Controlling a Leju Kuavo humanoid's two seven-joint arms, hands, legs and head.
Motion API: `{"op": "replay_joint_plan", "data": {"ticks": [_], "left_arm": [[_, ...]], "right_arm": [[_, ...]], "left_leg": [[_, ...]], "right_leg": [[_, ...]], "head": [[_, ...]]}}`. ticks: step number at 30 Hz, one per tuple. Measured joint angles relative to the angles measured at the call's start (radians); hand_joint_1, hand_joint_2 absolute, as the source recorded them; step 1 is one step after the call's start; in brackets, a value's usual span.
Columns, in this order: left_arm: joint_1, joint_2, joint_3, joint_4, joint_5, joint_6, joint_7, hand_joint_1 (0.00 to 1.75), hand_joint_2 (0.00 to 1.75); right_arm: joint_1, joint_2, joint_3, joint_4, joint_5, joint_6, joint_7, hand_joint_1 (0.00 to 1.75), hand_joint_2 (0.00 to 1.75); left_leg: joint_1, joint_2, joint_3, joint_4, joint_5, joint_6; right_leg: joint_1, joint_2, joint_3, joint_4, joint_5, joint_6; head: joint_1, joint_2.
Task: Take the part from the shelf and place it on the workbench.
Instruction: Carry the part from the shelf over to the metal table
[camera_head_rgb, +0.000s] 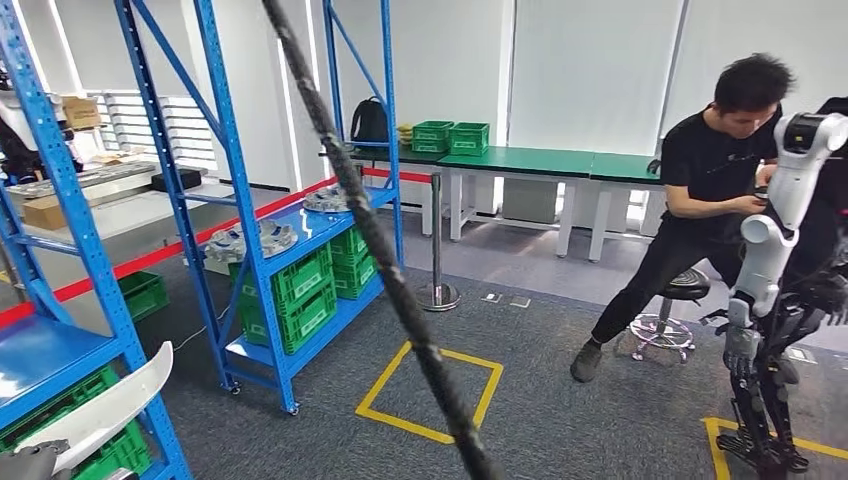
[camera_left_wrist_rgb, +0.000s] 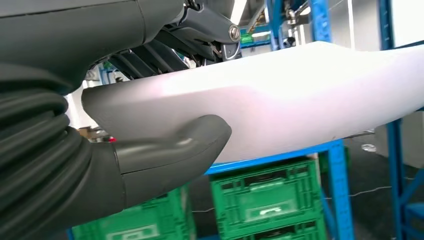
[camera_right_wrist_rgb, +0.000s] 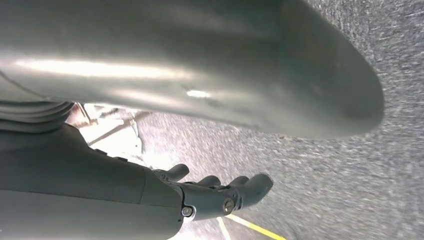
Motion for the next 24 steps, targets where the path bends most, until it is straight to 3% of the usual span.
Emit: {"op": "replay_joint_plan", "data": {"ticks": [1,2,3,4,6,8,10,12,14,15,17,18,20,22,24], "left_arm": [[0.005,0.000,0.000,0.001,0.014,0.005,-0.006,1.75,1.75],[0.010,0.000,0.000,0.002,0.029,0.010,-0.012,1.75,1.75],[0.014,0.000,0.001,0.002,0.043,0.015,-0.019,1.75,1.75],[0.016,0.000,0.002,0.002,0.055,0.020,-0.023,1.75,1.75],[0.017,0.002,0.006,0.002,0.072,0.031,-0.024,1.75,1.75],[0.018,0.005,0.009,0.002,0.075,0.042,0.001,1.75,1.75],[0.019,0.002,0.011,0.002,0.064,0.049,0.050,1.75,1.75],[0.018,-0.005,0.011,0.002,0.056,0.041,0.086,1.75,1.75],[0.018,-0.007,0.013,0.003,0.069,0.022,0.089,1.75,1.75],[0.019,-0.007,0.017,0.004,0.089,0.007,0.079,1.75,1.75],[0.022,-0.011,0.045,0.006,0.188,-0.048,0.030,1.75,1.75],[0.023,-0.014,0.072,0.006,0.261,-0.092,-0.005,1.75,1.75],[0.024,-0.023,0.149,0.006,0.414,-0.196,-0.065,1.75,1.75],[0.021,-0.028,0.235,0.006,0.534,-0.302,-0.075,1.75,1.75],[0.020,-0.032,0.317,0.008,0.613,-0.406,-0.050,1.75,1.75]], "right_arm": [[0.001,0.000,-0.003,0.000,0.001,-0.002,-0.002,0.00,0.00],[0.002,0.000,-0.006,0.000,0.002,-0.003,-0.004,0.00,0.00],[0.002,-0.001,-0.010,0.000,0.003,-0.003,-0.007,0.00,0.00],[0.001,-0.001,-0.013,0.000,0.004,-0.003,-0.010,0.00,0.00],[0.000,-0.002,-0.017,0.000,0.004,-0.001,-0.013,0.00,0.00],[-0.002,-0.003,-0.020,0.000,0.008,0.002,-0.012,0.00,0.00],[0.001,-0.004,-0.022,0.000,0.016,0.007,-0.009,0.00,0.00],[0.004,-0.006,-0.022,0.000,0.024,0.008,-0.005,0.00,0.00],[0.002,-0.008,-0.022,0.000,0.028,0.007,-0.003,0.00,0.00],[0.001,-0.009,-0.022,0.000,0.028,0.007,-0.004,0.00,0.00],[0.000,-0.010,-0.023,0.000,0.028,0.008,-0.010,0.00,0.00],[0.000,-0.010,-0.023,0.000,0.027,0.009,-0.014,0.00,0.00],[-0.002,-0.012,-0.023,0.000,0.028,0.010,-0.017,0.00,0.00],[-0.006,-0.013,-0.023,-0.001,0.031,0.012,-0.017,0.00,0.00],[-0.010,-0.013,-0.023,-0.002,0.036,0.014,-0.017,0.00,0.00]], "left_leg": [[0.000,-0.004,-0.023,0.049,-0.013,-0.001],[0.000,-0.006,-0.031,0.062,-0.006,0.000],[0.001,-0.008,-0.020,0.036,0.019,0.002],[0.002,-0.015,0.007,-0.024,0.057,0.004],[0.006,-0.055,0.069,-0.154,0.107,0.009],[0.006,-0.083,0.094,-0.206,0.112,0.013],[0.004,-0.069,0.095,-0.212,0.116,0.023],[0.006,-0.045,0.098,-0.222,0.123,0.038],[0.004,-0.020,0.099,-0.225,0.126,0.049],[0.002,-0.007,0.097,-0.224,0.126,0.052],[0.000,0.020,0.096,-0.221,0.124,0.054],[-0.001,0.032,0.095,-0.219,0.123,0.053],[-0.002,0.058,0.095,-0.214,0.118,0.049],[-0.007,0.080,0.095,-0.209,0.112,0.039],[-0.010,0.102,0.098,-0.210,0.109,0.028]], "right_leg": [[0.000,0.014,0.000,0.000,0.000,0.000],[0.000,0.027,0.000,0.001,0.000,0.000],[0.000,0.041,0.000,0.003,0.001,0.000],[0.000,0.055,0.000,0.005,0.001,0.001],[-0.001,0.081,-0.004,0.010,0.002,0.007],[-0.004,0.105,-0.014,0.009,0.008,0.021],[-0.009,0.125,-0.023,0.005,0.017,0.037],[-0.004,0.091,-0.038,0.030,0.001,0.045],[0.001,0.026,-0.086,0.131,-0.054,0.049],[0.001,0.007,-0.117,0.197,-0.084,0.050],[0.000,-0.008,-0.149,0.274,-0.106,0.051],[0.000,-0.012,-0.138,0.259,-0.092,0.050],[0.003,-0.040,-0.067,0.134,-0.041,0.045],[0.009,-0.074,-0.013,0.033,-0.012,0.035],[0.014,-0.071,-0.008,0.017,-0.008,0.025]], "head": [[-0.001,0.000],[-0.001,0.000],[-0.002,0.000],[-0.002,0.000],[-0.003,0.000],[-0.002,0.000],[-0.001,0.000],[0.002,0.000],[0.005,0.000],[0.007,0.000],[0.007,0.000],[0.008,0.000],[0.008,0.000],[0.008,0.000],[0.006,0.000]]}}
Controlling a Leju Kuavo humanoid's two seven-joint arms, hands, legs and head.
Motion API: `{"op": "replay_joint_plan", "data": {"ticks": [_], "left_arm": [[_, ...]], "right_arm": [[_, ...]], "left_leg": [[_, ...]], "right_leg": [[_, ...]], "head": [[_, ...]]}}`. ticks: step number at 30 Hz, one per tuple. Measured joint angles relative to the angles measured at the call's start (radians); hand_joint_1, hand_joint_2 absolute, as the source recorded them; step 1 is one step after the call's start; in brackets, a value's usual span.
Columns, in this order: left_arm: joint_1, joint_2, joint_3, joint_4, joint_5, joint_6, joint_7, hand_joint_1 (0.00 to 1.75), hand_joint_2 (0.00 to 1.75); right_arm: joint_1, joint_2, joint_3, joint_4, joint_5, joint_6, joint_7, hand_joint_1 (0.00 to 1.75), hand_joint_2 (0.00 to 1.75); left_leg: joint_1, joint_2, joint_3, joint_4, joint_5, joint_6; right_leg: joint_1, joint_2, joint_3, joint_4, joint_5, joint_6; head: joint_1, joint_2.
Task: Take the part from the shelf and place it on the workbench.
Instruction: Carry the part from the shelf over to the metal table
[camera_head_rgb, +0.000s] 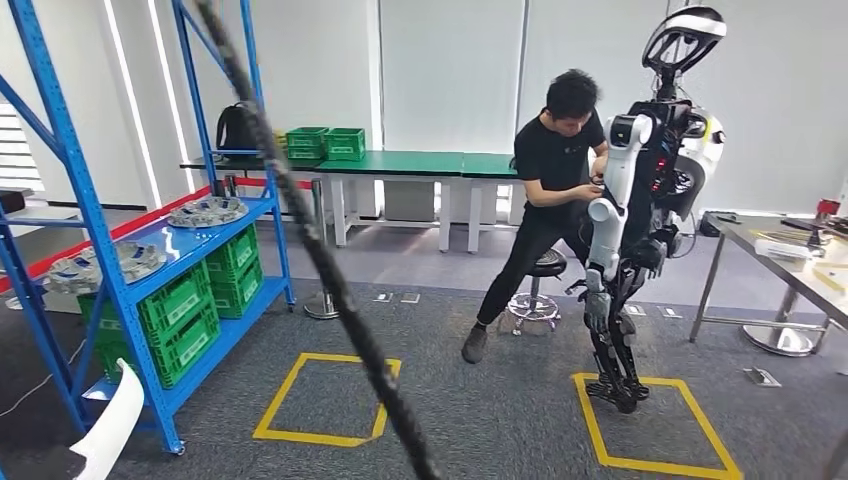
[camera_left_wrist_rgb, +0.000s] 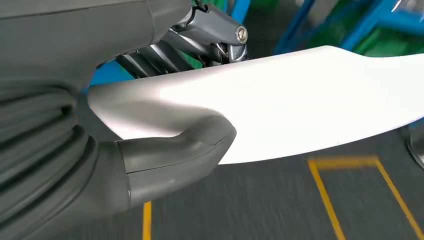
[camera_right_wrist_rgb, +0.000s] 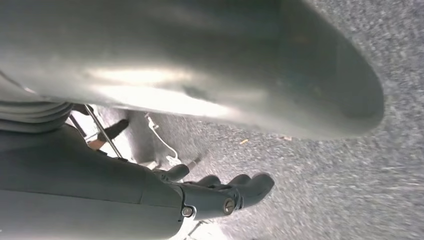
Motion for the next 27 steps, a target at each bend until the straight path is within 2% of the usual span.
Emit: {"op": "replay_joint_plan", "data": {"ticks": [1,2,3,5,6,7,8,9,10,11,12,13,14,15,16,17,18,19,20,21,22,23,24,25,27], "left_arm": [[0.000,-0.003,0.035,0.001,0.022,-0.045,0.014,1.75,1.75],[-0.001,-0.005,0.062,0.002,0.032,-0.078,0.025,1.75,1.75],[-0.001,-0.007,0.082,0.002,0.035,-0.100,0.032,1.75,1.75],[-0.002,-0.007,0.103,0.003,0.023,-0.124,0.037,1.75,1.75],[-0.002,-0.005,0.109,0.004,0.021,-0.146,0.034,1.75,1.75],[-0.001,-0.003,0.115,0.006,0.021,-0.178,0.029,1.75,1.75],[-0.001,-0.001,0.120,0.008,0.027,-0.213,0.021,1.75,1.75],[0.000,0.000,0.126,0.010,0.033,-0.245,0.011,1.75,1.75],[0.000,0.001,0.131,0.012,0.037,-0.266,0.003,1.75,1.75],[0.000,0.002,0.134,0.013,0.038,-0.277,-0.004,1.75,1.75],[-0.001,0.004,0.135,0.012,0.034,-0.281,-0.010,1.75,1.75],[-0.003,0.006,0.135,0.011,0.024,-0.277,-0.013,1.75,1.75],[-0.005,0.007,0.135,0.011,0.007,-0.265,-0.015,1.75,1.75],[-0.007,0.007,0.133,0.010,-0.018,-0.245,-0.016,1.75,1.75],[-0.009,0.006,0.128,0.009,-0.047,-0.221,-0.015,1.75,1.75],[-0.012,0.003,0.120,0.008,-0.086,-0.190,-0.013,1.75,1.75],[-0.016,0.001,0.104,0.007,-0.141,-0.149,-0.008,1.75,1.75],[-0.021,-0.001,0.078,0.005,-0.203,-0.104,-0.001,1.75,1.75],[-0.026,-0.001,0.044,0.004,-0.268,-0.059,0.008,1.75,1.75],[-0.031,0.000,0.002,0.002,-0.328,-0.017,0.019,1.75,1.75],[-0.035,0.000,-0.040,0.002,-0.377,0.016,0.031,1.75,1.75],[-0.038,0.000,-0.081,0.001,-0.418,0.044,0.043,1.75,1.75],[-0.040,-0.001,-0.121,0.000,-0.456,0.070,0.057,1.75,1.75],[-0.041,-0.002,-0.156,0.000,-0.488,0.093,0.069,1.75,1.75],[-0.044,-0.003,-0.220,-0.005,-0.533,0.131,0.090,1.75,1.75]], "right_arm": [[0.000,0.000,0.000,0.000,0.003,0.001,0.000,0.00,0.00],[0.000,-0.001,0.000,0.000,0.005,0.002,0.000,0.00,0.00],[-0.001,-0.001,0.000,0.000,0.006,0.003,0.000,0.00,0.00],[-0.006,-0.002,0.000,-0.001,0.009,0.003,0.000,0.00,0.00],[-0.008,-0.002,0.000,-0.001,0.011,0.004,-0.001,0.00,0.00],[-0.009,-0.002,0.000,-0.001,0.014,0.006,-0.003,0.00,0.00],[-0.009,-0.002,0.000,-0.001,0.016,0.007,-0.004,0.00,0.00],[-0.009,-0.002,0.000,-0.001,0.018,0.010,-0.005,0.00,0.00],[-0.009,-0.002,0.000,-0.001,0.019,0.011,-0.006,0.00,0.00],[-0.009,-0.002,0.000,-0.001,0.019,0.013,-0.007,0.00,0.00],[-0.010,-0.002,0.000,-0.001,0.019,0.013,-0.007,0.00,0.00],[-0.011,-0.002,0.000,-0.001,0.019,0.014,-0.007,0.00,0.00],[-0.011,-0.002,0.000,-0.001,0.019,0.013,-0.007,0.00,0.00],[-0.010,-0.002,0.000,-0.001,0.019,0.013,-0.008,0.00,0.00],[-0.007,-0.002,0.000,-0.001,0.019,0.013,-0.009,0.00,0.00],[-0.004,-0.002,0.000,-0.001,0.019,0.012,-0.010,0.00,0.00],[-0.002,-0.003,0.000,-0.001,0.020,0.012,-0.010,0.00,0.00],[-0.002,-0.003,0.000,-0.001,0.021,0.012,-0.011,0.00,0.00],[-0.002,-0.003,0.000,-0.001,0.021,0.012,-0.011,0.00,0.00],[-0.004,-0.003,0.000,-0.001,0.022,0.012,-0.011,0.00,0.00],[-0.005,-0.003,-0.001,-0.001,0.022,0.012,-0.011,0.00,0.00],[-0.005,-0.003,-0.001,-0.001,0.023,0.012,-0.011,0.00,0.00],[-0.005,-0.003,-0.001,-0.001,0.024,0.012,-0.011,0.00,0.00],[-0.005,-0.003,-0.001,-0.001,0.025,0.012,-0.011,0.00,0.00],[-0.006,-0.003,-0.002,-0.002,0.027,0.013,-0.010,0.00,0.00]], "left_leg": [[0.001,0.008,0.003,-0.002,-0.001,-0.006],[0.003,0.001,0.003,0.000,-0.005,-0.011],[0.006,-0.019,-0.002,0.013,-0.017,-0.016],[0.011,-0.078,-0.043,0.103,-0.070,-0.024],[0.011,-0.096,-0.074,0.171,-0.102,-0.025],[0.011,-0.105,-0.105,0.235,-0.125,-0.027],[0.011,-0.108,-0.123,0.270,-0.129,-0.027],[0.012,-0.110,-0.124,0.268,-0.114,-0.026],[0.013,-0.114,-0.105,0.225,-0.081,-0.024],[0.014,-0.129,-0.074,0.157,-0.044,-0.022],[0.016,-0.154,-0.043,0.090,-0.018,-0.020],[0.018,-0.176,-0.017,0.040,-0.003,-0.018],[0.018,-0.193,-0.005,0.014,-0.001,-0.016],[0.016,-0.196,-0.002,0.008,-0.004,-0.012],[0.014,-0.185,-0.001,0.005,-0.001,-0.007],[0.015,-0.172,-0.001,0.001,0.003,0.000],[0.016,-0.159,0.000,-0.004,0.007,0.008],[0.016,-0.145,0.001,-0.008,0.011,0.015],[0.016,-0.131,0.001,-0.010,0.013,0.020],[0.013,-0.118,0.000,-0.010,0.014,0.023],[0.011,-0.105,-0.001,-0.009,0.014,0.024],[0.010,-0.091,-0.002,-0.008,0.013,0.025],[0.009,-0.078,-0.002,-0.007,0.013,0.025],[0.009,-0.065,-0.002,-0.005,0.011,0.025],[0.006,-0.041,-0.003,-0.001,0.007,0.020]], "right_leg": [[-0.001,0.014,-0.001,-0.002,0.003,-0.006],[-0.003,0.025,0.000,-0.006,0.006,-0.011],[-0.006,0.034,0.000,-0.010,0.009,-0.016],[-0.010,0.053,0.001,-0.015,0.014,-0.024],[-0.010,0.064,0.000,-0.015,0.015,-0.026],[-0.009,0.077,0.000,-0.014,0.016,-0.027],[-0.009,0.089,0.000,-0.014,0.016,-0.027],[-0.009,0.103,0.000,-0.013,0.016,-0.027],[-0.009,0.116,0.000,-0.011,0.016,-0.026],[-0.010,0.130,0.000,-0.008,0.016,-0.025],[-0.010,0.144,-0.002,-0.005,0.017,-0.022],[-0.011,0.156,-0.006,-0.003,0.019,-0.017],[-0.012,0.169,-0.012,-0.003,0.022,-0.011],[-0.015,0.181,-0.017,-0.004,0.027,-0.002],[-0.017,0.194,-0.021,-0.008,0.033,0.007],[-0.018,0.193,-0.024,-0.009,0.035,0.013],[-0.016,0.173,-0.032,0.001,0.028,0.019],[-0.013,0.143,-0.047,0.030,0.010,0.023],[-0.012,0.106,-0.071,0.081,-0.020,0.025],[-0.011,0.078,-0.101,0.148,-0.054,0.028],[-0.012,0.066,-0.131,0.215,-0.081,0.030],[-0.012,0.060,-0.149,0.260,-0.095,0.031],[-0.012,0.058,-0.149,0.268,-0.091,0.031],[-0.011,0.054,-0.128,0.236,-0.071,0.030],[-0.006,0.027,-0.050,0.101,-0.021,0.022]], "head": [[-0.001,0.000],[-0.001,0.000],[-0.002,0.000],[-0.005,0.000],[-0.006,0.000],[-0.007,0.000],[-0.008,0.000],[-0.008,0.000],[-0.008,0.000],[-0.008,0.000],[-0.008,0.000],[-0.008,0.000],[-0.008,0.000],[-0.008,0.000],[-0.007,0.000],[-0.006,0.000],[-0.004,0.000],[-0.003,0.000],[-0.001,0.000],[0.000,0.000],[0.000,0.000],[0.001,0.000],[0.001,0.000],[0.001,0.000],[0.001,0.000]]}}
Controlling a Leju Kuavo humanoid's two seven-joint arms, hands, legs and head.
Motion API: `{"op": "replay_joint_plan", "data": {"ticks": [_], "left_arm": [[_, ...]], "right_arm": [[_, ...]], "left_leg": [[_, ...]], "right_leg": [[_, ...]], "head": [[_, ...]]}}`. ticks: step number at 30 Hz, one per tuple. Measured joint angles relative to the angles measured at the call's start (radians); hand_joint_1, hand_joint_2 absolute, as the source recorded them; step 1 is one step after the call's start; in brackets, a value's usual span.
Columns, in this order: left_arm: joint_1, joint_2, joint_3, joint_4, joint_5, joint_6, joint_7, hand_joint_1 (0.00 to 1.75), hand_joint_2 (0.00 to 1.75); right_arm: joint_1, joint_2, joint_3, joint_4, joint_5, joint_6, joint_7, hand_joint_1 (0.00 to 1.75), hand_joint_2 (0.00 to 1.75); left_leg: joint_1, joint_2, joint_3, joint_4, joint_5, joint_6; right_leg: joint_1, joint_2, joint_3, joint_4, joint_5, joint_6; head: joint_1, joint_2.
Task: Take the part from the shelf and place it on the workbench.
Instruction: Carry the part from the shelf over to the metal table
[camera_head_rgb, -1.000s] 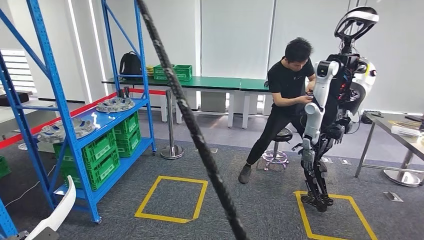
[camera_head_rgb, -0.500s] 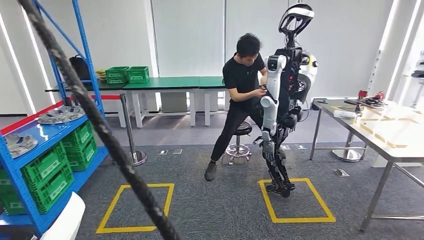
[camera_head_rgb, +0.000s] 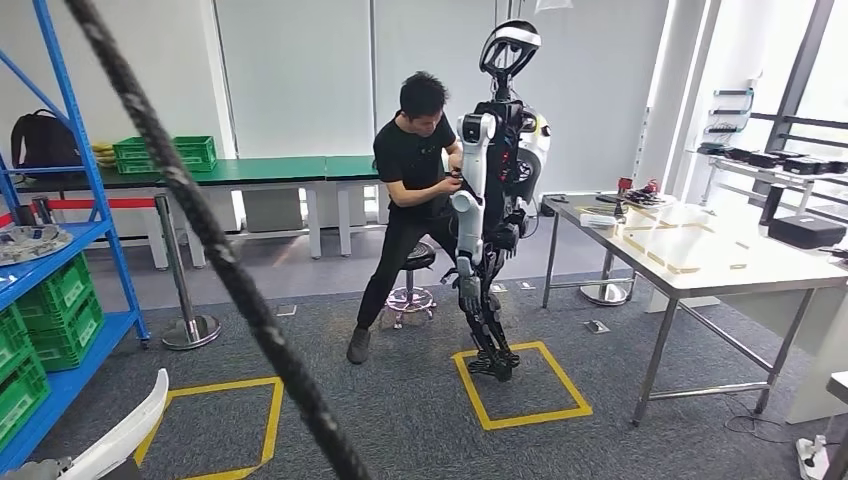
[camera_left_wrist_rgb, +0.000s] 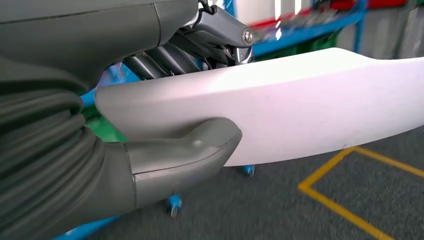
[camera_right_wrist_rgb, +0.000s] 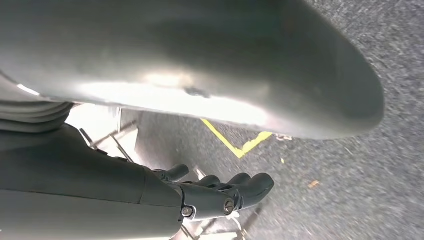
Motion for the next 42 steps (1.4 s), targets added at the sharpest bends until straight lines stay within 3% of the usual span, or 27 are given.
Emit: {"op": "replay_joint_plan", "data": {"ticks": [2,3,5,7,9,11,12,13,14,16,18,20,21,23,25,27,28,30,32,33,35,36,38,40,42], "left_arm": [[-0.005,0.001,-0.053,-0.005,-0.028,0.031,0.017,1.75,1.75],[-0.006,0.001,-0.076,-0.006,-0.043,0.046,0.025,1.75,1.75],[-0.008,-0.001,-0.118,-0.007,-0.073,0.076,0.043,1.75,1.75],[-0.010,-0.003,-0.155,-0.007,-0.096,0.105,0.059,1.75,1.75],[-0.011,-0.001,-0.182,-0.006,-0.107,0.125,0.067,1.75,1.75],[-0.009,0.001,-0.197,-0.003,-0.110,0.134,0.067,1.75,1.75],[-0.007,0.001,-0.201,-0.002,-0.106,0.137,0.061,1.75,1.75],[-0.006,0.000,-0.205,-0.002,-0.098,0.141,0.049,1.75,1.75],[-0.007,0.000,-0.207,-0.002,-0.088,0.147,0.033,1.75,1.75],[-0.012,-0.002,-0.209,-0.004,-0.072,0.159,0.005,1.75,1.75],[-0.017,-0.005,-0.210,-0.005,-0.068,0.168,-0.005,1.75,1.75],[-0.020,-0.012,-0.211,-0.007,-0.068,0.173,-0.007,1.75,1.75],[-0.022,-0.018,-0.212,-0.009,-0.067,0.174,-0.007,1.75,1.75],[-0.029,-0.026,-0.212,-0.012,-0.067,0.178,-0.006,1.75,1.75],[-0.034,-0.027,-0.213,-0.012,-0.067,0.180,-0.005,1.75,1.75],[-0.035,-0.028,-0.213,-0.011,-0.067,0.180,-0.003,1.75,1.75],[-0.036,-0.030,-0.213,-0.011,-0.068,0.180,-0.003,1.75,1.75],[-0.038,-0.033,-0.213,-0.012,-0.069,0.180,-0.002,1.75,1.75],[-0.045,-0.035,-0.214,-0.014,-0.069,0.180,0.000,1.75,1.75],[-0.049,-0.036,-0.214,-0.014,-0.069,0.180,0.001,1.75,1.75],[-0.055,-0.041,-0.214,-0.015,-0.069,0.179,0.001,1.75,1.75],[-0.057,-0.043,-0.214,-0.016,-0.069,0.179,-0.001,1.75,1.75],[-0.060,-0.044,-0.214,-0.016,-0.064,0.179,-0.005,1.75,1.75],[-0.060,-0.036,-0.214,-0.014,-0.055,0.178,-0.010,1.75,1.75],[-0.055,-0.028,-0.214,-0.010,-0.050,0.178,-0.013,1.75,1.75]], "right_arm": [[-0.002,0.001,-0.001,-0.001,0.000,0.001,0.000,0.00,0.00],[-0.003,0.001,-0.002,-0.001,0.000,0.001,0.001,0.00,0.00],[-0.001,0.001,-0.005,-0.001,0.000,0.002,0.004,0.00,0.00],[0.001,0.001,-0.010,-0.001,0.000,0.001,0.008,0.00,0.00],[0.001,0.002,-0.014,-0.001,-0.001,-0.001,0.010,0.00,0.00],[0.003,0.003,-0.016,-0.001,-0.001,-0.002,0.010,0.00,0.00],[0.004,0.003,-0.017,-0.001,-0.001,-0.002,0.009,0.00,0.00],[0.006,0.003,-0.018,-0.001,-0.001,-0.002,0.009,0.00,0.00],[0.007,0.004,-0.020,-0.001,-0.001,-0.002,0.009,0.00,0.00],[0.006,0.005,-0.022,-0.001,-0.001,-0.003,0.008,0.00,0.00],[0.006,0.007,-0.022,-0.001,0.000,-0.005,0.007,0.00,0.00],[0.011,0.009,-0.022,-0.001,0.001,-0.005,0.006,0.00,0.00],[0.015,0.009,-0.023,-0.001,0.001,-0.005,0.005,0.00,0.00],[0.016,0.010,-0.023,-0.001,0.003,-0.005,0.003,0.00,0.00],[0.012,0.011,-0.023,-0.001,0.004,-0.004,0.001,0.00,0.00],[0.012,0.012,-0.023,-0.001,0.005,-0.003,0.000,0.00,0.00],[0.013,0.012,-0.023,-0.001,0.006,-0.002,-0.001,0.00,0.00],[0.013,0.013,-0.023,-0.001,0.006,-0.002,-0.001,0.00,0.00],[0.010,0.015,-0.023,-0.001,0.007,-0.001,-0.001,0.00,0.00],[0.009,0.017,-0.023,-0.001,0.007,-0.001,0.000,0.00,0.00],[0.010,0.018,-0.023,-0.001,0.009,0.000,0.001,0.00,0.00],[0.011,0.019,-0.023,-0.001,0.009,0.000,0.003,0.00,0.00],[0.008,0.022,-0.023,-0.001,0.010,0.000,0.009,0.00,0.00],[0.003,0.025,-0.023,-0.001,0.013,0.000,0.012,0.00,0.00],[0.002,0.027,-0.023,-0.001,0.017,0.000,0.014,0.00,0.00]], "left_leg": [[-0.004,0.022,0.001,0.003,-0.005,-0.009],[-0.007,0.032,0.002,0.002,-0.006,-0.015],[-0.006,0.046,0.005,-0.001,-0.008,-0.025],[-0.002,0.013,-0.007,0.031,-0.034,-0.034],[0.002,-0.042,-0.054,0.139,-0.093,-0.040],[0.002,-0.063,-0.111,0.256,-0.134,-0.042],[0.002,-0.066,-0.122,0.274,-0.130,-0.041],[0.002,-0.070,-0.114,0.253,-0.106,-0.038],[0.002,-0.077,-0.089,0.197,-0.069,-0.034],[0.003,-0.120,-0.026,0.063,-0.014,-0.027],[0.001,-0.148,0.003,0.003,-0.005,-0.023],[0.000,-0.130,0.006,-0.005,0.000,-0.015],[0.000,-0.117,0.008,-0.011,0.005,-0.008],[0.004,-0.091,0.011,-0.025,0.016,0.006],[-0.001,-0.063,0.009,-0.026,0.018,0.013],[-0.003,-0.034,0.007,-0.025,0.017,0.014],[-0.003,-0.021,0.007,-0.024,0.016,0.013],[-0.004,0.002,0.007,-0.019,0.012,0.007],[-0.009,0.023,0.005,-0.011,0.003,-0.004],[-0.011,0.032,0.005,-0.008,0.000,-0.010],[-0.012,0.052,0.008,-0.008,-0.003,-0.020],[-0.010,0.047,0.009,-0.005,-0.007,-0.026],[-0.004,0.002,-0.011,0.043,-0.041,-0.036],[-0.001,-0.051,-0.067,0.165,-0.101,-0.042],[-0.001,-0.065,-0.120,0.266,-0.129,-0.043]], "right_leg": [[0.006,-0.024,0.047,-0.090,0.025,-0.013],[0.009,-0.025,0.049,-0.101,0.025,-0.021],[0.007,-0.003,0.047,-0.107,0.032,-0.033],[0.001,0.016,0.049,-0.115,0.038,-0.045],[-0.002,0.037,0.050,-0.118,0.042,-0.052],[-0.001,0.061,0.050,-0.118,0.042,-0.054],[-0.001,0.074,0.049,-0.117,0.043,-0.054],[-0.001,0.088,0.049,-0.115,0.043,-0.054],[-0.001,0.101,0.050,-0.113,0.043,-0.053],[-0.002,0.126,0.046,-0.109,0.045,-0.048],[-0.006,0.150,0.038,-0.109,0.051,-0.035],[-0.011,0.173,0.030,-0.114,0.060,-0.018],[-0.010,0.168,0.026,-0.112,0.059,-0.013],[-0.005,0.114,-0.004,-0.059,0.024,-0.004],[-0.004,0.053,-0.063,0.072,-0.041,0.002],[-0.009,0.035,-0.102,0.165,-0.070,0.008],[-0.010,0.030,-0.094,0.156,-0.059,0.010],[-0.012,0.002,-0.021,0.031,-0.007,0.012],[-0.007,-0.037,0.043,-0.083,0.025,0.002],[-0.004,-0.046,0.054,-0.106,0.028,-0.006],[0.000,-0.027,0.051,-0.107,0.029,-0.020],[-0.002,-0.017,0.051,-0.110,0.032,-0.025],[-0.008,0.005,0.053,-0.116,0.037,-0.037],[-0.010,0.030,0.053,-0.117,0.039,-0.044],[-0.009,0.059,0.053,-0.116,0.040,-0.046]], "head": [[-0.001,0.000],[-0.002,0.000],[-0.002,0.000],[-0.004,0.000],[-0.006,0.000],[-0.008,0.000],[-0.009,0.000],[-0.009,0.000],[-0.009,0.000],[-0.010,0.000],[-0.009,0.000],[-0.008,0.000],[-0.008,0.000],[-0.004,0.000],[-0.002,0.000],[-0.002,0.000],[-0.002,0.000],[-0.002,0.000],[-0.004,0.000],[-0.005,0.000],[-0.007,0.000],[-0.007,0.000],[-0.007,0.000],[-0.009,0.000],[-0.010,0.000]]}}
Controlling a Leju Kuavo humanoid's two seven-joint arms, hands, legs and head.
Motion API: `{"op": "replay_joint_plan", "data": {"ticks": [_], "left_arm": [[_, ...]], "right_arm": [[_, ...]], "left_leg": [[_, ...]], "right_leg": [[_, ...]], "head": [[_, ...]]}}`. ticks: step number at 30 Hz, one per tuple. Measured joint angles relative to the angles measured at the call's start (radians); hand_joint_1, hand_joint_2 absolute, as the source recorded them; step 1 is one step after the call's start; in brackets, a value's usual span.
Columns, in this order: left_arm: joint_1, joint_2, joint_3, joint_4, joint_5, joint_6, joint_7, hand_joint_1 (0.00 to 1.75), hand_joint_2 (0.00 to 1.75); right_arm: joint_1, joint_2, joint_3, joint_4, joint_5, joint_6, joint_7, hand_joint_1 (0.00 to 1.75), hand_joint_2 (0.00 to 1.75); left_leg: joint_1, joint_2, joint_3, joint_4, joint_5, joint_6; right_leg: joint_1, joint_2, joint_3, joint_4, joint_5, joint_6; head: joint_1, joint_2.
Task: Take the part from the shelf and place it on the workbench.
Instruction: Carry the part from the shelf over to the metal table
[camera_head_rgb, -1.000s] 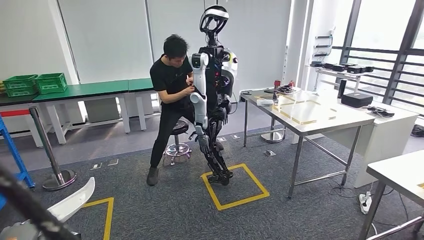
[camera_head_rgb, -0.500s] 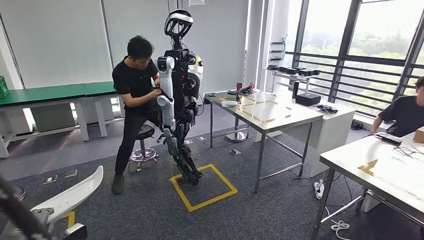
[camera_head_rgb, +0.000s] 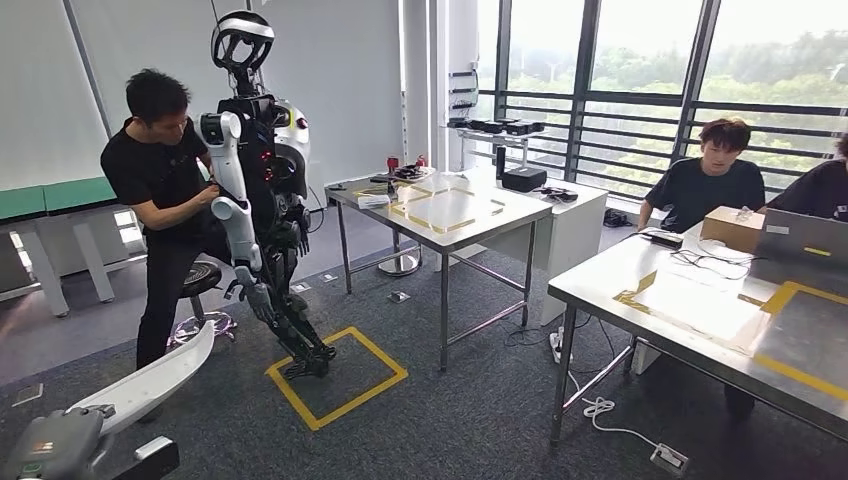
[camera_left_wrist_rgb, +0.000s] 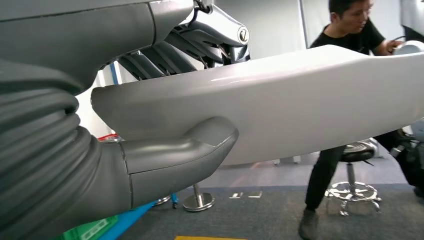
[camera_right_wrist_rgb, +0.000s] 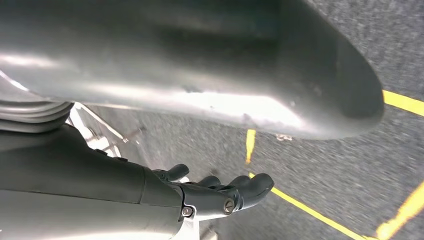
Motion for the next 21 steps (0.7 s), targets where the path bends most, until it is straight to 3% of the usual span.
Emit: {"op": "replay_joint_plan", "data": {"ticks": [1,2,3,5,7,9,11,13,15,16,17,18,20,21], "left_arm": [[0.002,0.003,0.000,0.001,0.002,0.000,-0.002,1.75,1.75],[0.003,0.007,0.000,0.001,0.005,-0.001,-0.005,1.75,1.75],[0.003,0.011,0.000,0.001,0.008,-0.001,-0.009,1.75,1.75],[0.001,0.020,0.000,0.000,0.016,-0.001,-0.015,1.75,1.75],[0.001,0.026,0.000,0.001,0.022,-0.003,-0.020,1.75,1.75],[0.002,0.024,0.000,0.001,0.027,-0.007,-0.027,1.75,1.75],[0.003,0.022,0.000,0.001,0.029,-0.009,-0.034,1.75,1.75],[0.007,0.025,0.000,0.002,0.030,-0.010,-0.040,1.75,1.75],[0.015,0.027,0.000,0.005,0.030,-0.011,-0.043,1.75,1.75],[0.020,0.028,0.000,0.006,0.030,-0.012,-0.043,1.75,1.75],[0.025,0.028,0.000,0.006,0.030,-0.015,-0.042,1.75,1.75],[0.028,0.028,0.000,0.006,0.031,-0.018,-0.041,1.75,1.75],[0.030,0.031,0.000,0.005,0.033,-0.026,-0.039,1.75,1.75],[0.031,0.033,0.000,0.005,0.037,-0.030,-0.041,1.75,1.75]], "right_arm": [[0.001,0.001,0.000,0.000,0.002,0.001,0.000,0.00,0.00],[0.001,0.001,0.000,0.000,0.004,0.001,-0.001,0.00,0.00],[0.001,0.002,0.000,0.000,0.005,0.002,-0.001,0.00,0.00],[-0.003,0.004,0.000,0.000,0.008,0.004,-0.002,0.00,0.00],[-0.004,0.005,0.000,0.000,0.011,0.006,-0.002,0.00,0.00],[-0.001,0.006,0.000,0.000,0.013,0.008,-0.002,0.00,0.00],[-0.001,0.006,0.000,0.000,0.017,0.009,-0.001,0.00,0.00],[-0.005,0.006,0.001,0.000,0.019,0.009,-0.001,0.00,0.00],[-0.006,0.007,0.002,0.000,0.020,0.009,-0.001,0.00,0.00],[-0.006,0.006,0.002,0.000,0.020,0.009,-0.001,0.00,0.00],[-0.006,0.006,0.002,0.000,0.021,0.009,-0.001,0.00,0.00],[-0.006,0.006,0.002,0.000,0.021,0.008,-0.001,0.00,0.00],[-0.008,0.006,0.002,0.000,0.022,0.008,-0.002,0.00,0.00],[-0.009,0.006,0.002,0.000,0.022,0.008,-0.002,0.00,0.00]], "left_leg": [[0.000,-0.003,-0.005,0.002,0.014,0.001],[0.001,-0.007,0.008,-0.035,0.045,0.003],[0.003,-0.019,0.036,-0.100,0.084,0.005],[0.007,-0.058,0.090,-0.217,0.129,0.009],[0.005,-0.074,0.108,-0.255,0.131,0.015],[0.005,-0.055,0.108,-0.260,0.137,0.026],[0.008,-0.032,0.107,-0.267,0.145,0.041],[0.005,-0.008,0.105,-0.270,0.148,0.051],[0.002,0.018,0.103,-0.268,0.147,0.054],[0.002,0.030,0.102,-0.267,0.147,0.054],[0.002,0.042,0.102,-0.266,0.146,0.053],[0.002,0.053,0.102,-0.264,0.144,0.052],[-0.003,0.074,0.102,-0.261,0.140,0.045],[-0.005,0.083,0.102,-0.260,0.138,0.040]], "right_leg": [[0.000,0.015,0.000,0.001,0.000,0.000],[0.000,0.028,0.000,0.003,0.000,0.000],[0.000,0.042,0.000,0.006,0.000,0.002],[0.000,0.069,-0.006,0.012,0.001,0.010],[-0.003,0.092,-0.015,0.011,0.007,0.025],[-0.005,0.102,-0.022,0.008,0.013,0.038],[0.000,0.057,-0.042,0.043,-0.012,0.046],[0.004,-0.003,-0.094,0.157,-0.075,0.050],[0.003,-0.023,-0.140,0.268,-0.119,0.053],[0.003,-0.026,-0.141,0.277,-0.115,0.054],[0.004,-0.030,-0.121,0.247,-0.096,0.053],[0.004,-0.041,-0.085,0.184,-0.068,0.052],[0.010,-0.088,-0.016,0.059,-0.030,0.041],[0.014,-0.104,0.000,0.024,-0.022,0.035]], "head": [[0.000,0.000],[-0.001,0.000],[-0.001,0.000],[-0.001,0.000],[0.000,0.000],[0.001,0.000],[0.005,0.000],[0.009,0.000],[0.009,0.000],[0.009,0.000],[0.009,0.000],[0.008,0.000],[0.006,0.000],[0.005,0.000]]}}
